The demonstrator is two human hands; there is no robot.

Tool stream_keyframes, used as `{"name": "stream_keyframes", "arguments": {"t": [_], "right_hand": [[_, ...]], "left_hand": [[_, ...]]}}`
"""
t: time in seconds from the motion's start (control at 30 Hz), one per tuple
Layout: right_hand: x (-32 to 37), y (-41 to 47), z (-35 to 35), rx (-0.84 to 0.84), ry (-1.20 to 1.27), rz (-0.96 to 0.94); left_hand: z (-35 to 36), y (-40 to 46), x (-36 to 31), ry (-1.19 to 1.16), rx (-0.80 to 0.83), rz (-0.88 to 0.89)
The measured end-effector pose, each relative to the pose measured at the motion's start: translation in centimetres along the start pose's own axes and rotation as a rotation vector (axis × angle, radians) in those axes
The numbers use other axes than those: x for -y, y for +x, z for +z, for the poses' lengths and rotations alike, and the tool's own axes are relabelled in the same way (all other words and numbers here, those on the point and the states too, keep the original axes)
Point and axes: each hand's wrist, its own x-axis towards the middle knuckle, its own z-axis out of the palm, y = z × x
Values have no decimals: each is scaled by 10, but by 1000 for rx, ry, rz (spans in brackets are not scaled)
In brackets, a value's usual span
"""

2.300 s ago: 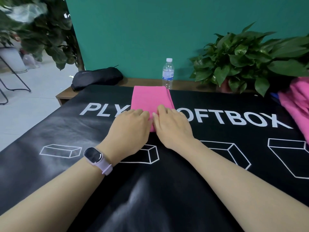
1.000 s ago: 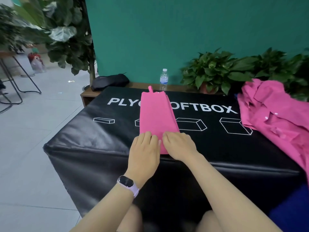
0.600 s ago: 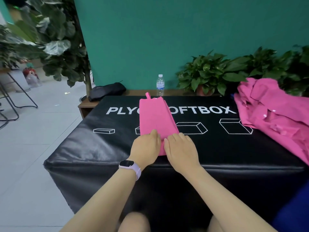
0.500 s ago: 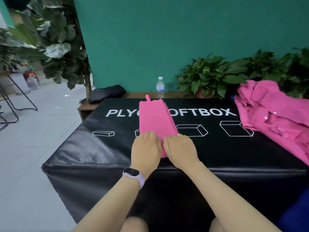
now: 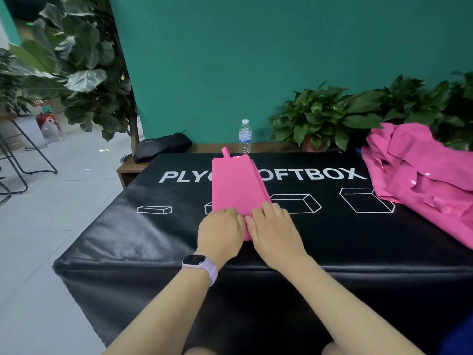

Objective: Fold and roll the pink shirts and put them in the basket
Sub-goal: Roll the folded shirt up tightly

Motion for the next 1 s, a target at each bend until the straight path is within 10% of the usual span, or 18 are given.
{"name": "stream_keyframes", "arguments": {"t": [0.3,1.0], "right_hand": [[-5,38,-1,97,-105,-54],[11,4,-31,136,-48,-92]], "left_hand": [[1,-4,-16,34,-187,-133],[-6,-3,5,-59,118,5]]}}
